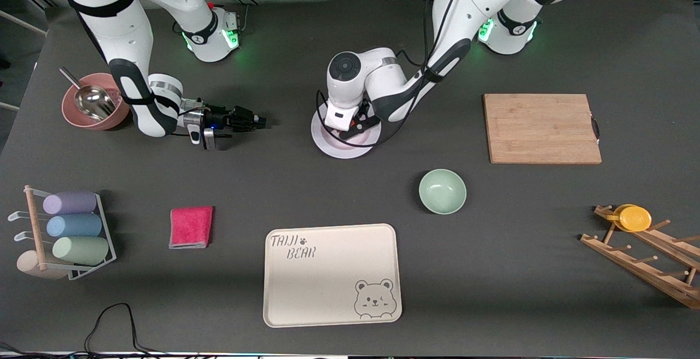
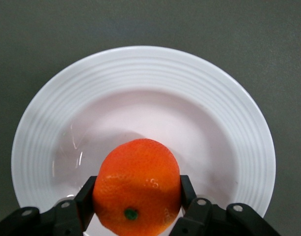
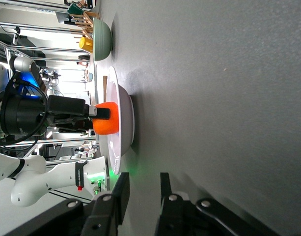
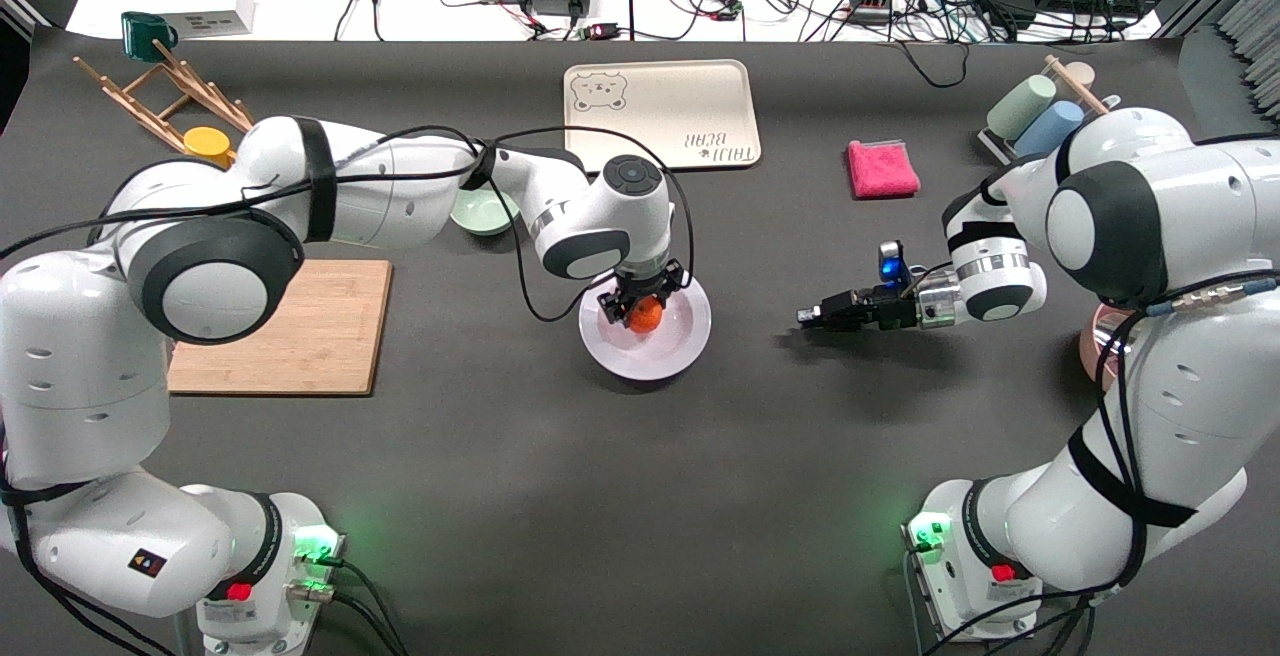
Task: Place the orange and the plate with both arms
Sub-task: 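Lower the orange onto the white plate with the left gripper, then release the orange and withdraw the left gripper while the right grasps plate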
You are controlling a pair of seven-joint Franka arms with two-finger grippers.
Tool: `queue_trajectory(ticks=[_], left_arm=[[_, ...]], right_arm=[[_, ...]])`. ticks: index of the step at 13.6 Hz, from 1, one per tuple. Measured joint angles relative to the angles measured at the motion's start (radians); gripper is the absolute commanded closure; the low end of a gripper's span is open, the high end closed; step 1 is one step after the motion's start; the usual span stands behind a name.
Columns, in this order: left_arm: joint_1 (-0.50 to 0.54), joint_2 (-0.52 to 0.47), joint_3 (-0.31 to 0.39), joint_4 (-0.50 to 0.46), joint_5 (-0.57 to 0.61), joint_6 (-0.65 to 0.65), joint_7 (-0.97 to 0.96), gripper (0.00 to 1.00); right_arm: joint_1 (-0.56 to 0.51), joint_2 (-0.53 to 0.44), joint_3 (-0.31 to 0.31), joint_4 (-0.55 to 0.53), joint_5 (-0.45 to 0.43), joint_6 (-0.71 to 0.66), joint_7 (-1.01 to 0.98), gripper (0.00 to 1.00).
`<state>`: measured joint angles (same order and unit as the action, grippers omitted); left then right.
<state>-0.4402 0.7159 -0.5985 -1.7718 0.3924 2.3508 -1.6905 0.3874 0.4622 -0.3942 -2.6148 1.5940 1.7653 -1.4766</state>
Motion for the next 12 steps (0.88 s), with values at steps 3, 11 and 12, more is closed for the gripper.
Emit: queue_trajectory(ticks=[3, 11, 12], left_arm=[[-0.003, 0.000, 0.003, 0.006, 0.001, -0.001, -0.002, 0.00], [0.078, -0.062, 0.012, 0.312, 0.009, -0.513, 0.228, 0.00], [0.106, -0.075, 0.012, 0.331, 0.008, -0.538, 0.287, 0.00]], right_arm=[[0.000, 0.001, 0.000, 0.001, 0.000, 0.000, 0.000, 0.68], [0.001, 0.004, 0.029, 0.012, 0.066, 0.000, 0.000, 0.68], [0.003, 0.006, 0.049, 0.014, 0.095, 0.002, 0.000, 0.68]])
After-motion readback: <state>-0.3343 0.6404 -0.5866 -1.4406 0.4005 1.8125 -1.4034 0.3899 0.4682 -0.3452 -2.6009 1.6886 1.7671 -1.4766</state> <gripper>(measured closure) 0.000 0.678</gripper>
